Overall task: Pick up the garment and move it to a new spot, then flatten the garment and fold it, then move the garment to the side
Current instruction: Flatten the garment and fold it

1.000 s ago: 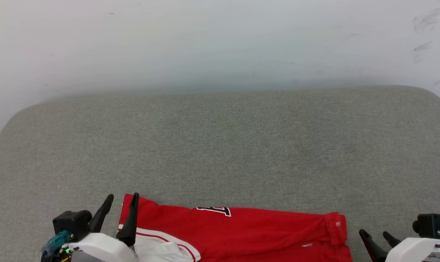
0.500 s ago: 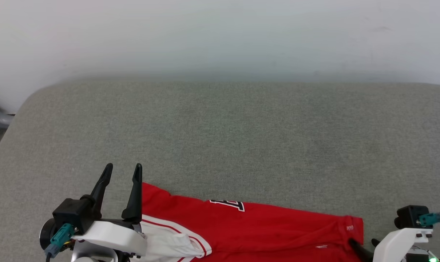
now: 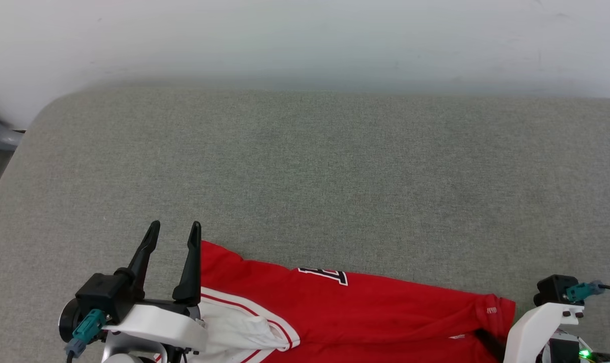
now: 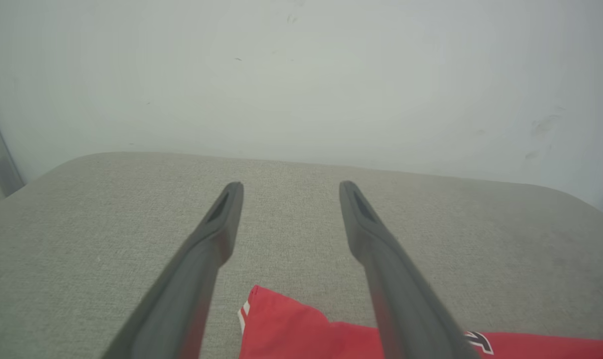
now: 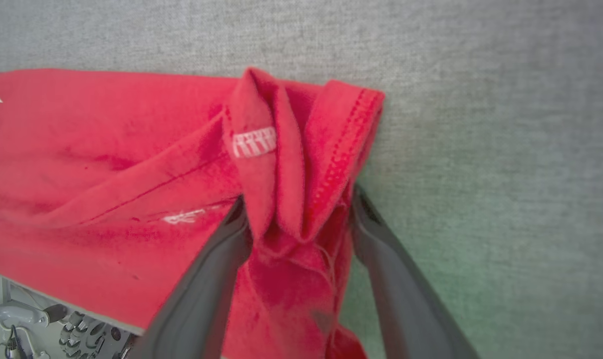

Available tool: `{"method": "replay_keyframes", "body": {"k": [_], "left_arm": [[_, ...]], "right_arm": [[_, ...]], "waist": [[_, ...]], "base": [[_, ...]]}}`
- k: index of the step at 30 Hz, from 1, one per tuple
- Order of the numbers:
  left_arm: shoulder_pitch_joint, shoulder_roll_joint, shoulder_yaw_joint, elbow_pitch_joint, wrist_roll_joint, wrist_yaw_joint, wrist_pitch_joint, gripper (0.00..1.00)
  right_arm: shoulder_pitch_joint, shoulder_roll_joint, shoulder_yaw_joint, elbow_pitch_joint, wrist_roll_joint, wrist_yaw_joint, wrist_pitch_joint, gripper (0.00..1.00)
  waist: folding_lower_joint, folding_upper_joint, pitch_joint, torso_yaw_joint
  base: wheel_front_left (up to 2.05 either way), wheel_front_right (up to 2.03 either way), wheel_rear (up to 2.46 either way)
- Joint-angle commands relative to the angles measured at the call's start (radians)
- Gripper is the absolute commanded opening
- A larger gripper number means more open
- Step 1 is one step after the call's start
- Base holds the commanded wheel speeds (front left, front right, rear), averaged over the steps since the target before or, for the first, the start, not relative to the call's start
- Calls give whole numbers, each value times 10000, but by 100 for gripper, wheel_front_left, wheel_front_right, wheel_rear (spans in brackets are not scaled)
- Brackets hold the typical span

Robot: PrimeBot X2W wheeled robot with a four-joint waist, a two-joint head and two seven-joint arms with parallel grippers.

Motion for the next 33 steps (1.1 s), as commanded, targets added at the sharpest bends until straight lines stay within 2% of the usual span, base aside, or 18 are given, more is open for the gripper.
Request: {"method": "replay_keyframes", "body": {"k": [1,7,13,18,26,27,30,33], "left_arm": [[-85,-57,33,24,33,-43,-44,100],[163,-156,268,189,219,-169,-44,100],[381,-123,325,288,385,-46,-43,100],[551,-119,334,319,448,31,-43,100],[729,-107,216,314,450,96,-13,100],[751,-100,207,311,447,109,-6,100],[804,-69,206,308,415,112,-13,100],[806,-53,176,347,396,101,-5,100]], "right_arm": [[187,336,309,395,124,30,184,0],[-47,47,336,197,220,14,-137,0],[-410,-392,-78,-366,230,13,-185,0],[-443,-812,-936,-461,65,13,60,0],[-67,-1129,-2801,-708,-305,13,542,0],[-78,-1069,-2965,-755,-201,13,617,0],[-336,-360,-3428,-870,931,14,1229,0],[-472,280,-3703,-1051,2378,14,2323,0]], "waist": [[0,0,-1,0],[0,0,-232,-91],[0,0,-553,-311],[0,0,-787,-515],[0,0,-1046,-736],[0,0,-1060,-762],[0,0,-1094,-848],[0,0,-1143,-871]], "base": [[0,0,0],[0,0,0],[0,0,0],[0,0,0],[0,0,0],[0,0,0],[0,0,0],[0,0,0]]}}
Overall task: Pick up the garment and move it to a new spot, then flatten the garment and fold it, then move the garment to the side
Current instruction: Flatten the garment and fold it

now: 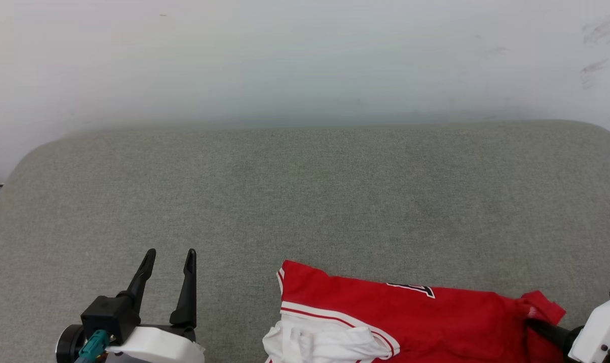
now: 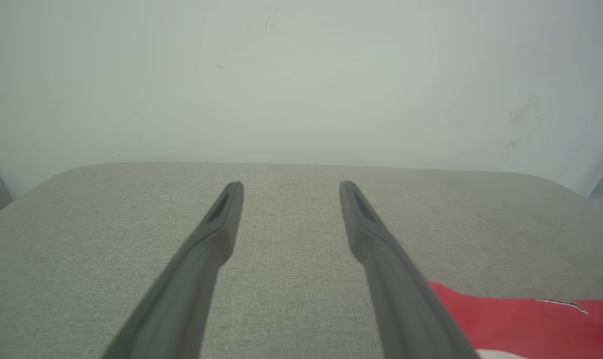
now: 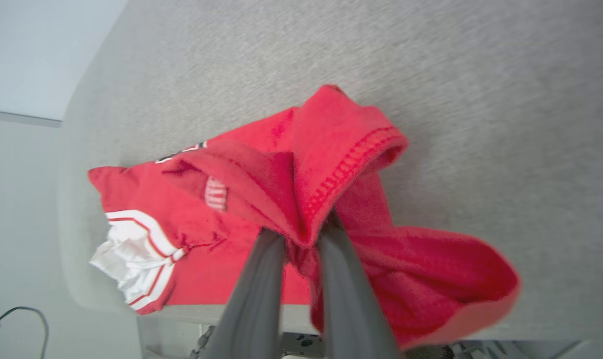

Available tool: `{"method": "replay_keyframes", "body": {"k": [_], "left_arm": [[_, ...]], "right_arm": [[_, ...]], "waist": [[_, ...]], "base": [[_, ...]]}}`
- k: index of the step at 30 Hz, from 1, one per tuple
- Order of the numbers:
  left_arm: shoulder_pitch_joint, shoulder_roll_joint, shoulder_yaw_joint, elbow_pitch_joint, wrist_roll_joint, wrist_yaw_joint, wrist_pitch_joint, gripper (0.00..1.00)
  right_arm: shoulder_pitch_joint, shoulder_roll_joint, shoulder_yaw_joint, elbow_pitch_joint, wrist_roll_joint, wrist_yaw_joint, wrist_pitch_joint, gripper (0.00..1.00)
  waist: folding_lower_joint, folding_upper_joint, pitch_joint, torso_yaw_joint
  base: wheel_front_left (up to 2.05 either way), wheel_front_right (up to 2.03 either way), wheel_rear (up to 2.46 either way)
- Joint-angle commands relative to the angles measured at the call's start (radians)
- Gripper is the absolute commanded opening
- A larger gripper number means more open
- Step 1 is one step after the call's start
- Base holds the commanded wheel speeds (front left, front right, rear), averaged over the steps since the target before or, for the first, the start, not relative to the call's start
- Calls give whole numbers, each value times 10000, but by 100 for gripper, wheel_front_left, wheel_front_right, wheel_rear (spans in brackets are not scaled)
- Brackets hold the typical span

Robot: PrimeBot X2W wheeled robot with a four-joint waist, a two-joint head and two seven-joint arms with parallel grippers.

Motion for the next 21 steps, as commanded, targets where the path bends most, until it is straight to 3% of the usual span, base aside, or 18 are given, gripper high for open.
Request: {"method": "replay_keyframes", "body": {"k": [1,6,9,15,21], "left_arm": [[89,55,-29,15,3,14,-16,100],[-21,41,-133,60,-5,-50,32,100],[-52,60,-196,70,-19,-91,58,100],[-115,46,-276,50,-71,-93,83,100],[-257,23,-351,63,-87,-126,124,100]], "right_arm": [[-129,85,-111,-126,406,-5,257,0],[-144,510,-298,-156,2599,-5,1439,0],[-116,532,190,458,4434,-5,1579,0],[-115,515,1979,1191,7077,-5,637,0],[-424,512,4422,1417,8687,-3,-1111,0]], "waist": [[0,0,-21,2],[0,0,-111,135],[0,0,-157,254],[0,0,-173,536],[0,0,-77,882]], "base": [[0,0,0],[0,0,0],[0,0,0],[0,0,0],[0,0,0]]}}
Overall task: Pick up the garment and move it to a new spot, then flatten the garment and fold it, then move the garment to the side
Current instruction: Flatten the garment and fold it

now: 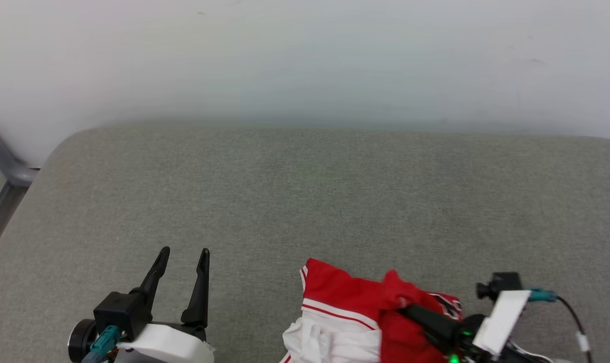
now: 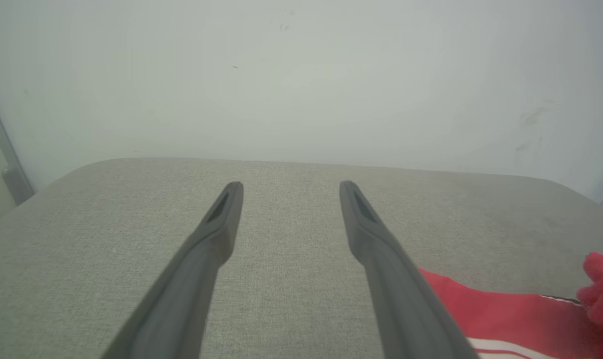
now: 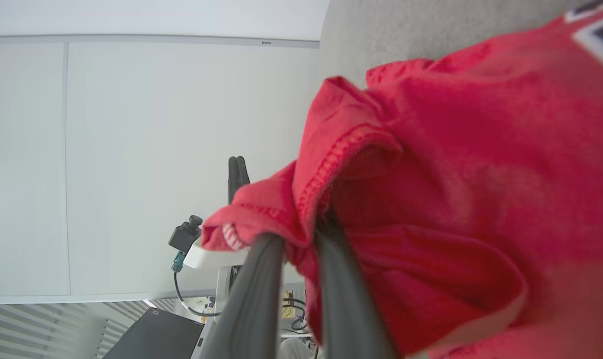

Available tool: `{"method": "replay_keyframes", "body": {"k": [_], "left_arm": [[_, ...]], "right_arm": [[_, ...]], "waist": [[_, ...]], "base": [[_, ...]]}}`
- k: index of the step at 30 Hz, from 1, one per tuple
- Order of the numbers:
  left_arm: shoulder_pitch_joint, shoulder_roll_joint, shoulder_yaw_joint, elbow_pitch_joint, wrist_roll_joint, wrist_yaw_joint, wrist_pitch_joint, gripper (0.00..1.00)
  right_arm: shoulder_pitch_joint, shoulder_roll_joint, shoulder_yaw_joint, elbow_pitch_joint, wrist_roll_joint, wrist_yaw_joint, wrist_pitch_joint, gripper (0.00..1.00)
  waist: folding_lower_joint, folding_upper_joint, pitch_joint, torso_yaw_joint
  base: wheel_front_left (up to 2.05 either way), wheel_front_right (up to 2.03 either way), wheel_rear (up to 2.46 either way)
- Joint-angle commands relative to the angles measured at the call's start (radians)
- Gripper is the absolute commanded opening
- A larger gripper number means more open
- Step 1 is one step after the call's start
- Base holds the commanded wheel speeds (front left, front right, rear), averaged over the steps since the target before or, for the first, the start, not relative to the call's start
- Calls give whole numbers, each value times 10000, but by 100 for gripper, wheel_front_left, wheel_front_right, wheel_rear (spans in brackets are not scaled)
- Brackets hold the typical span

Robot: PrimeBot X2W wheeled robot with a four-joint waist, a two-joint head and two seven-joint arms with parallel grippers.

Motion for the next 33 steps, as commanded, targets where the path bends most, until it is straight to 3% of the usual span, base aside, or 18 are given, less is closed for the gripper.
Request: {"method": "replay_keyframes", "body": {"k": [1,6,14,16,17,18,26,33], "left_arm": [[-113,-6,-5,13,-29,-15,14,100],[-276,0,-55,40,-4,-53,9,100],[-512,-128,-62,173,-34,-143,-80,100],[-524,-159,-52,223,-37,-160,-103,100],[-521,-176,-47,255,-35,-153,-102,100],[-530,-193,-42,280,-33,-158,-103,100],[-550,-248,12,412,10,-229,-137,100],[-466,-242,50,422,49,-221,-161,100]], "right_arm": [[-185,28,424,4,312,-5,-360,0],[-597,25,2211,52,922,-3,-1608,0],[-1138,17,3317,1232,-448,-3,-3144,2],[-1204,18,3483,1489,-619,-5,-3359,29],[-1256,18,3562,1576,-671,-5,-3460,48],[-1303,17,3619,1628,-705,-3,-3545,100],[-1593,-43,3996,1241,-923,-5,-3902,100],[-1748,-966,4293,30,-2566,-3,-5227,100]], "waist": [[-1,0,51,135],[-1,0,255,459],[-1,0,707,731],[-1,0,753,733],[-1,0,767,722],[-1,0,774,706],[-1,0,667,527],[-1,0,567,340]], "base": [[0,0,0],[0,0,0],[0,0,0],[0,0,0],[0,0,0],[0,0,0],[0,0,0],[0,0,0]]}}
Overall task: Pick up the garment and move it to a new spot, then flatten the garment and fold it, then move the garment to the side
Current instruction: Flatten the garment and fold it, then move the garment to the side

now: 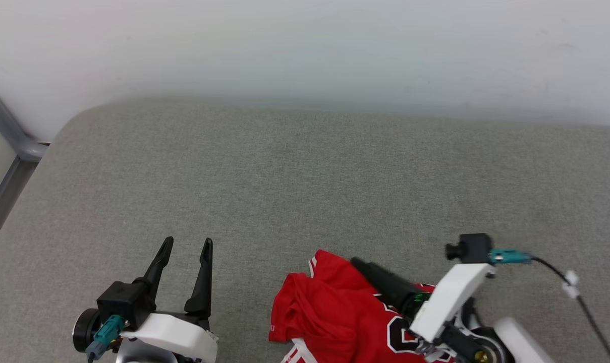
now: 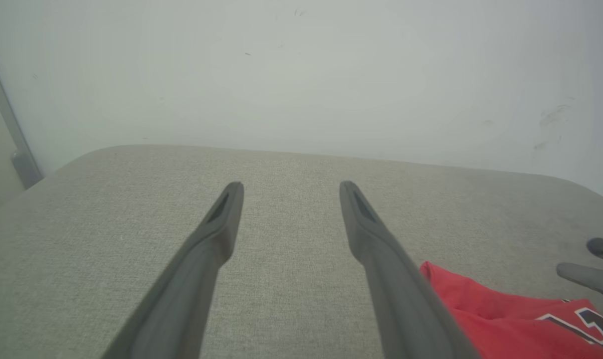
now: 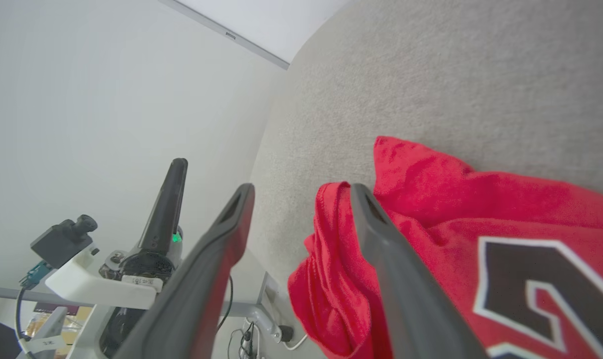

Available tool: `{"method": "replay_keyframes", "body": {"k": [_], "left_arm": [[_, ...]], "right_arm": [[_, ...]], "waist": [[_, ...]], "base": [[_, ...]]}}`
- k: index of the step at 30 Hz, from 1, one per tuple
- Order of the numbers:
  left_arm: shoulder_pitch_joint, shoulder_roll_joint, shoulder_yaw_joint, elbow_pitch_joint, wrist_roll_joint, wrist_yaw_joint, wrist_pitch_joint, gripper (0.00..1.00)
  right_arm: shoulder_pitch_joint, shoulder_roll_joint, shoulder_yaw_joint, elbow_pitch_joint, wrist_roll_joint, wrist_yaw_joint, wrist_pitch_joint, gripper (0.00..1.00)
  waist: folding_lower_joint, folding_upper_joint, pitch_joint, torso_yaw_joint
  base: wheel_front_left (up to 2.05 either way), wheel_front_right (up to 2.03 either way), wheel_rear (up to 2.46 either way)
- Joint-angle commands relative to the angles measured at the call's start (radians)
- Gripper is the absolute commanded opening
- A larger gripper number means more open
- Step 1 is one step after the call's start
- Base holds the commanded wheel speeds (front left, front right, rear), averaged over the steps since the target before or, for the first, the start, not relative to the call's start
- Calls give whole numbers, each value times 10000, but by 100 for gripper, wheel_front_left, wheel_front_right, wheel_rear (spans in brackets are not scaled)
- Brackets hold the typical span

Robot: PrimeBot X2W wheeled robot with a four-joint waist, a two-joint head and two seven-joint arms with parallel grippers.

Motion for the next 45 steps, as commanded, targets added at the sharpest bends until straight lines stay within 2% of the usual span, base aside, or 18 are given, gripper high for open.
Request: {"method": "replay_keyframes", "body": {"k": [1,6,11,16,22,30,35,45], "left_arm": [[23,-28,24,15,31,-18,-55,100],[155,-34,65,35,85,72,-60,100],[300,-70,131,53,64,134,-68,100],[419,-60,212,110,97,199,-72,100],[557,-18,256,198,178,278,-76,100],[777,-13,298,417,174,353,-77,100],[835,84,378,519,175,389,-78,100],[989,109,479,543,88,450,-79,100]], "right_arm": [[-65,-142,-70,-11,-235,-1,-204,100],[195,-893,-706,428,-2568,-1,-1672,100],[619,-1211,-2299,955,-4740,-5,-2589,100],[1103,-928,-4079,550,-7061,-3,-3445,100],[1960,-221,-5166,-1314,-9033,-3,-3997,100],[3540,550,-5332,-3751,-10460,-3,-3291,100],[4479,835,-5248,-4808,-10798,-3,-2808,100],[5086,1012,-5190,-5600,-11113,-3,-2222,100]], "waist": [[0,0,-21,-26],[0,0,-110,-196],[0,0,-214,-454],[0,0,-315,-685],[0,0,-500,-851],[0,0,-737,-866],[0,0,-844,-835],[0,0,-944,-897]], "base": [[0,0,0],[0,0,0],[0,0,0],[0,0,0],[0,0,0],[0,0,0],[0,0,0],[0,0,0]]}}
